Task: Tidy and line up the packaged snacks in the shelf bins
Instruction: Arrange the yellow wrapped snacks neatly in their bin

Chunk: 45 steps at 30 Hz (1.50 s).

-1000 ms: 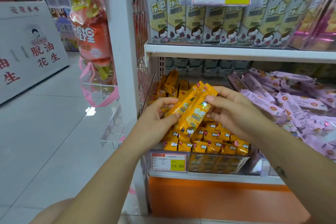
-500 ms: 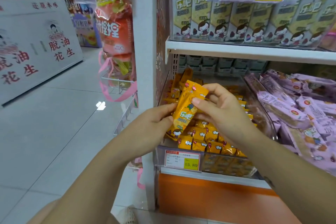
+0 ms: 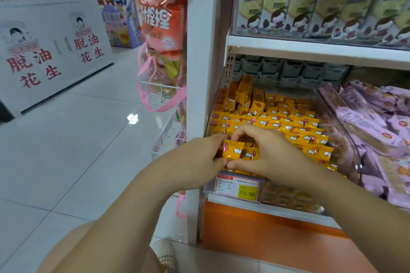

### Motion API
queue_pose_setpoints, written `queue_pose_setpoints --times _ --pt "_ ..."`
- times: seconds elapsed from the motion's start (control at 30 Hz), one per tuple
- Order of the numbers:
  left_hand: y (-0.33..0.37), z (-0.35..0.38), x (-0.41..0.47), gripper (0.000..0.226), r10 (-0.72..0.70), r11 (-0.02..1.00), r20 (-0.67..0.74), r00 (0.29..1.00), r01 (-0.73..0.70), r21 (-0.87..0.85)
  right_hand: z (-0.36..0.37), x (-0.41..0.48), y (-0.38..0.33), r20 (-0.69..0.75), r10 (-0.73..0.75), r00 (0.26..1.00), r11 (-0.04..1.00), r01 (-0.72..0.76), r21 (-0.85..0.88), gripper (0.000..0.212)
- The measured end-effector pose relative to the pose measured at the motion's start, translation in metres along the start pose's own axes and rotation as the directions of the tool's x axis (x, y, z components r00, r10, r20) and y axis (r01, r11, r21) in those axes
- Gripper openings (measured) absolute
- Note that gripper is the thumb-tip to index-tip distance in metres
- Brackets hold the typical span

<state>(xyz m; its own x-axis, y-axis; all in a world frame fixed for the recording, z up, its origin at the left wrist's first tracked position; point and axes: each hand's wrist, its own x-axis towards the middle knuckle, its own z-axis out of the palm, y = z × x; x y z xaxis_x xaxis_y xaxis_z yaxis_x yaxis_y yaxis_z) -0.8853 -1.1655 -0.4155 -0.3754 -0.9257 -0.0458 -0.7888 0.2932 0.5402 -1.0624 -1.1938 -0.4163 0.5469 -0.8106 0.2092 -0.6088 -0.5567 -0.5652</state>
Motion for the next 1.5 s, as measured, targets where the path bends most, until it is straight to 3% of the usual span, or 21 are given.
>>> queue_pose_setpoints --times 0.23,0.37,0.47,0.53,0.6,0.7,0.9,1.07,1.17,1.3,1.4,1.5 --pt "0.003 -0.003 0.0 0.031 -0.006 0.997 0.051 0.999 0.002 0.081 -0.006 -0.007 0.007 0.106 -0.025 0.994 0.999 0.028 -0.035 0.015" --pt "0.007 0.001 0.004 0.031 -0.052 0.986 -0.013 0.999 0.054 0.157 -0.006 -0.006 0.005 0.136 -0.006 0.991 0.999 0.012 -0.042 0.016" --pt "0.008 0.001 0.004 0.039 -0.067 0.993 -0.031 0.997 0.07 0.1 -0.025 0.007 0.01 -0.058 0.06 0.997 0.998 -0.059 0.023 0.021" --pt "0.008 0.0 0.004 0.041 -0.064 0.995 -0.036 0.997 0.067 0.079 -0.034 0.024 0.024 -0.172 0.122 0.978 0.981 -0.145 -0.13 0.03" --pt "0.008 -0.002 0.004 0.041 -0.056 0.995 -0.04 0.998 0.059 0.077 -0.034 0.043 0.037 -0.175 0.232 0.957 0.92 -0.274 -0.279 0.043" --pt "0.008 -0.002 0.006 0.04 -0.047 0.995 -0.034 0.998 0.049 0.089 -0.024 0.061 0.052 -0.17 0.313 0.934 0.881 -0.353 -0.316 0.049" --pt "0.006 -0.003 0.005 0.041 -0.033 0.995 -0.025 0.999 0.035 0.088 -0.035 0.051 0.054 -0.454 0.317 0.833 0.902 -0.412 -0.127 0.04" --pt "0.005 -0.003 0.006 0.041 -0.036 0.995 -0.018 0.999 0.038 0.092 -0.05 0.015 0.041 -0.596 0.29 0.749 0.95 -0.299 0.086 0.035" --pt "0.005 -0.003 0.006 0.043 -0.035 0.995 -0.005 0.999 0.035 0.093 -0.053 -0.008 0.03 -0.538 0.266 0.8 0.963 -0.193 0.189 0.032" --pt "0.004 -0.002 0.007 0.037 -0.063 0.994 0.009 0.998 0.062 0.085 -0.059 -0.016 0.012 -0.324 0.145 0.935 0.934 -0.021 0.357 0.032" --pt "0.003 -0.002 0.008 0.033 -0.078 0.996 0.002 0.997 0.078 0.034 -0.05 -0.007 0.002 -0.23 0.071 0.97 0.964 -0.007 0.266 0.015" --pt "0.001 -0.002 0.01 0.035 -0.083 0.996 -0.005 0.997 0.082 -0.024 -0.04 0.009 -0.001 -0.249 0.004 0.968 1.0 -0.003 0.003 0.008"
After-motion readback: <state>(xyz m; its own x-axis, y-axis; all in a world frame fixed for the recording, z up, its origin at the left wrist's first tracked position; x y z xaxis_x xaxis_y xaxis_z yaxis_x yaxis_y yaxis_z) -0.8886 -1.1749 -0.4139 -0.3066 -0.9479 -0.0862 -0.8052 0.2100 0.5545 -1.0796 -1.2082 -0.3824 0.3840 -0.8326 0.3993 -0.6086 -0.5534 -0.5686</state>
